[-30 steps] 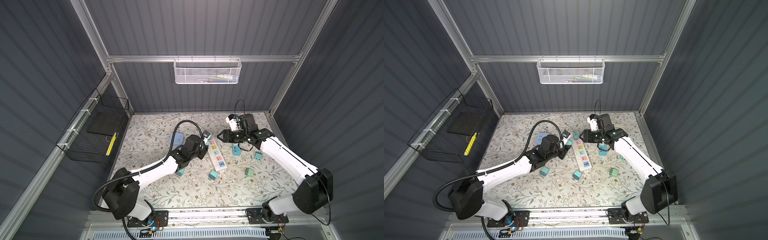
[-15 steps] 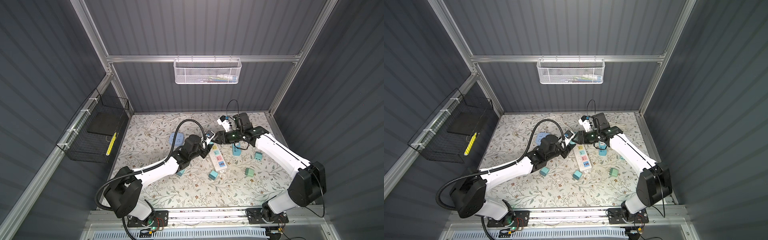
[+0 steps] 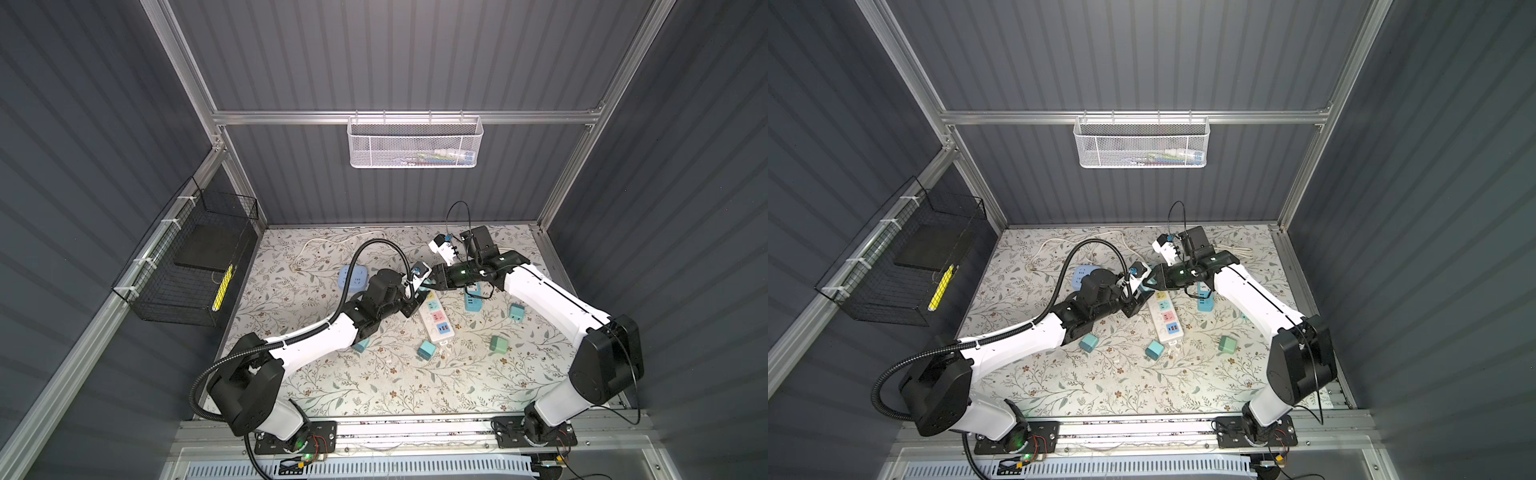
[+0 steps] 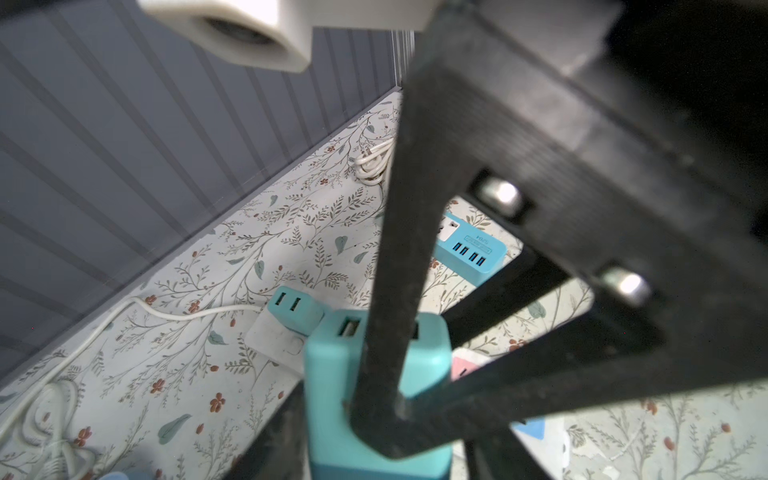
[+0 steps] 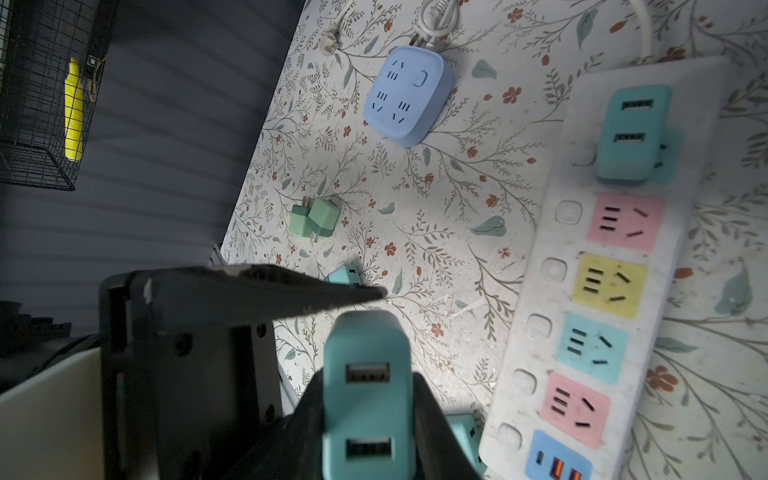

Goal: Insert the plug
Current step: 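Grasp the teal adapter with the right gripper while the left gripper releases, then carry the adapter with the right gripper over the pink socket while left withdraws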

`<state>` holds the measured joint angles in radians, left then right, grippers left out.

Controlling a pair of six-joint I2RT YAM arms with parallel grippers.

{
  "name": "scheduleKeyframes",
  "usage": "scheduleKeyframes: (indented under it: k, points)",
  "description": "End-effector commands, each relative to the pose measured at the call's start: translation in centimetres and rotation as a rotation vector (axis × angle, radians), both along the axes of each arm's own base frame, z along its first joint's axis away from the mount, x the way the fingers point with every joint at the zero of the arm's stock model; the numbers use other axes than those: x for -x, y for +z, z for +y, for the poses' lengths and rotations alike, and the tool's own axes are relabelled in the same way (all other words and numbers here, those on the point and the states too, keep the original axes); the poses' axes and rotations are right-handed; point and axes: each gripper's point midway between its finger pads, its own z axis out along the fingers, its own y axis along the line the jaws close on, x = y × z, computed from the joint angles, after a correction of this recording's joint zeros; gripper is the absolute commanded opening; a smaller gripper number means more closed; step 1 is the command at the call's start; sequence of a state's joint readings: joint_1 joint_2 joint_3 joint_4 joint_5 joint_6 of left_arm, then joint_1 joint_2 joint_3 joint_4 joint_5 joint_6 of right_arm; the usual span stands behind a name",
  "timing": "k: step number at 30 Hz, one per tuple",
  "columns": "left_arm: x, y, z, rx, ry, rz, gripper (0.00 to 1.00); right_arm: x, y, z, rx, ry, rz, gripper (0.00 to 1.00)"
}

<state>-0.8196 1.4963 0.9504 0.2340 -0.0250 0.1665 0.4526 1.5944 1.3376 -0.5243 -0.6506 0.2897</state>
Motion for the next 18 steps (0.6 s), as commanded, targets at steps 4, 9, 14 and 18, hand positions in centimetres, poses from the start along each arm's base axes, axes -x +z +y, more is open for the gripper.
scheduleKeyframes:
  k: [4,9,14,18]
  points:
    - [-1.6,4.2,4.3,0.114,0.221,-0.083,0.98,-1.8,-0.7,-0.6,0.065,-0.060,-0.054,0.18]
    - [-5.5,6.2,12.3,0.351,0.455,0.021,1.00,-3.9,-2.6,-1.3,0.131,-0.128,-0.118,0.17]
    - [-7.8,4.5,15.9,0.409,0.639,0.104,1.00,-6.4,-5.0,-2.0,0.183,-0.184,-0.183,0.17]
    - [-8.1,3.5,15.3,0.400,0.635,0.169,1.00,-8.1,-7.3,-2.8,0.283,-0.214,-0.198,0.16]
